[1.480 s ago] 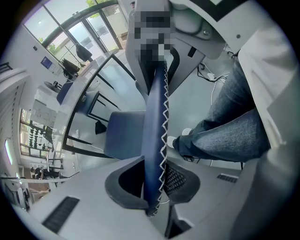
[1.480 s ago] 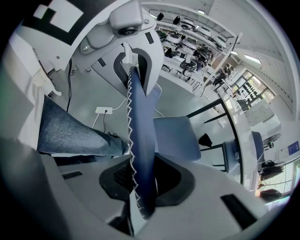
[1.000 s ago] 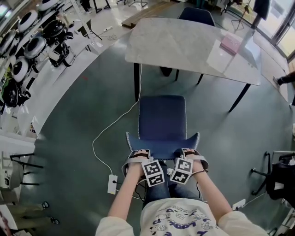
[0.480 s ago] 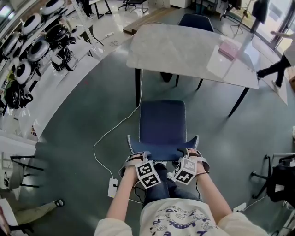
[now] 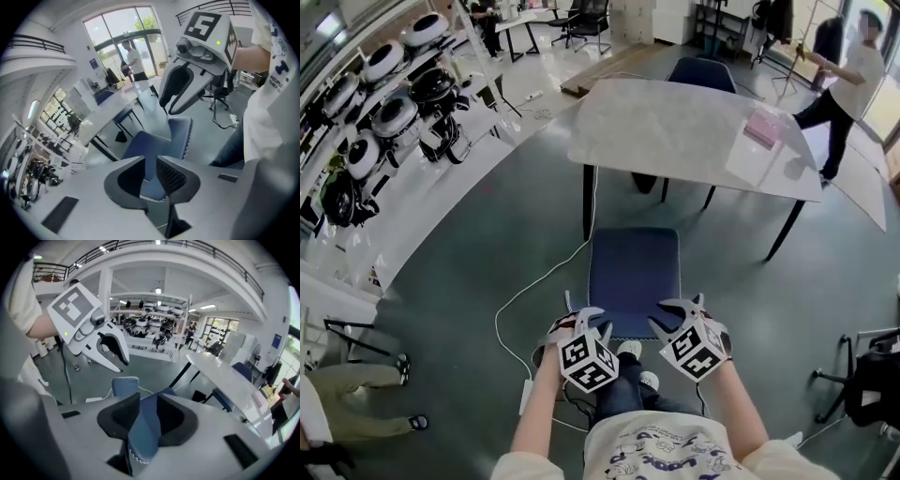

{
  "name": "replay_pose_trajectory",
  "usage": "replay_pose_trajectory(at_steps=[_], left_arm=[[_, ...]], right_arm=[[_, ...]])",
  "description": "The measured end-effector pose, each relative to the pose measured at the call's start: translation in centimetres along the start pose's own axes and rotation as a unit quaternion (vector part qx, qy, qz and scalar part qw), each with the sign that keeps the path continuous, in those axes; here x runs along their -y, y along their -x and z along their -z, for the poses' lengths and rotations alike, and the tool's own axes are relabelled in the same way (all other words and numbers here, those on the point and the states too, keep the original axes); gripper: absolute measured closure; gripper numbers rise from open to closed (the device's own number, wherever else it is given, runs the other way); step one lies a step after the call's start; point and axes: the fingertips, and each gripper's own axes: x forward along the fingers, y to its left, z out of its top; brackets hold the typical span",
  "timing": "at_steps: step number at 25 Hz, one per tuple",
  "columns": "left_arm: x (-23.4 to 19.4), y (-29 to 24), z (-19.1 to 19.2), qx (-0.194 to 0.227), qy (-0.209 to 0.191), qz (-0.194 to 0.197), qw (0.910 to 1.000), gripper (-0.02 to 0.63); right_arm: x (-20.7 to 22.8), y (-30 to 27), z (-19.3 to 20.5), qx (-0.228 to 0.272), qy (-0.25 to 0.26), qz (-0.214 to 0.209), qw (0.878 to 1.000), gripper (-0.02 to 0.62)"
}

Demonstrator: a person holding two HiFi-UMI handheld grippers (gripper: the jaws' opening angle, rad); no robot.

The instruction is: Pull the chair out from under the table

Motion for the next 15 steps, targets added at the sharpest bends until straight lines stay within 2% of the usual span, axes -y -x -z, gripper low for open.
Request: replay_pose_trajectory(at_steps=[1,3,5,9,12,15], left_arm=[[-1.1,0.9,-0.9,0.015,0.013,-0.026,0.9995,0.535],[-3.3,2.7,-2.7,0.049,0.037,-0.072,0.9956,0.562],[-5.2,4.5,-4.4,0.084,0.054,-0.105,0.9894,0.578],[-7.7,7.9,-7.0,0.144,0.09,-0.148,0.9742,0.583],[-9.5,10.4,-8.4,0.192,0.14,-0.173,0.9559,0.588],[-11.5,13.0,-9.9,0.245,0.193,-0.195,0.9299,0.591]], right_arm=[[1.2,0.9,-1.0,0.025,-0.009,0.027,0.999,0.496],[3.4,2.9,-3.1,0.073,-0.025,0.077,0.994,0.587],[5.2,4.7,-5.0,0.113,-0.038,0.116,0.986,0.588],[7.4,8.2,-8.2,0.165,-0.054,0.17,0.97,0.588],[8.5,10.7,-10.2,0.204,-0.069,0.202,0.955,0.588],[9.8,12.9,-11.9,0.239,-0.083,0.23,0.94,0.589]])
